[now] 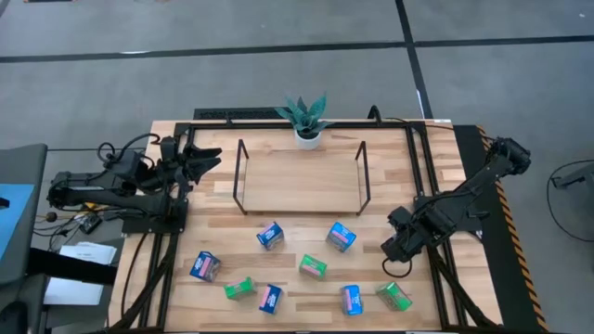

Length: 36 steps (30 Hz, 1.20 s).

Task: Stack cereal on shelf
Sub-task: Put the top right light blue cereal box on the shelf

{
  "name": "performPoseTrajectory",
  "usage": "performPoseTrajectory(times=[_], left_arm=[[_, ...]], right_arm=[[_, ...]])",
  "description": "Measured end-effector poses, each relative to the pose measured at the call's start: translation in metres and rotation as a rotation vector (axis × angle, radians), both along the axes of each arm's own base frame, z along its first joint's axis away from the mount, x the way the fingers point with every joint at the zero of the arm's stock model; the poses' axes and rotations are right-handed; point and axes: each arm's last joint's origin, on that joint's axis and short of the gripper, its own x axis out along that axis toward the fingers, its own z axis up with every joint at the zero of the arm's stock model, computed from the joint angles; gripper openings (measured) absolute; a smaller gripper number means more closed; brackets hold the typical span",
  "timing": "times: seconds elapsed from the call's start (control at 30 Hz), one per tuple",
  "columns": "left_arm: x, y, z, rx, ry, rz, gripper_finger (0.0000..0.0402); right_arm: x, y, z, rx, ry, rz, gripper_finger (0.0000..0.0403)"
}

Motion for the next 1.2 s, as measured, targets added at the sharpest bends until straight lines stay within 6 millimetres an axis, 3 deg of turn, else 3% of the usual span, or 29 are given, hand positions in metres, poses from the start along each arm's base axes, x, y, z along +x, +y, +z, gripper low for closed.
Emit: performPoseTrajectory(times=[0.23, 0.77, 1.2], left_arm=[[0.0, 0.0001, -0.0001, -0.002, 0.0, 0.006, 0.03], [-0.0002, 0.0005, -0.0001, -0.01, -0.001, 0.018, 0.03], [-0.0002, 0.0005, -0.0001, -0.012, -0.002, 0.017, 0.03]], right_arm=[[-0.0003, -0.0001, 0.0, 0.002, 0.005, -0.018, 0.0303], [-0.003, -0.0015, -0.0002, 0.005, 0.047, -0.017, 0.0265], [-0.0021, -0.0007, 0.0011, 0.015, 0.037, -0.017, 0.0179]])
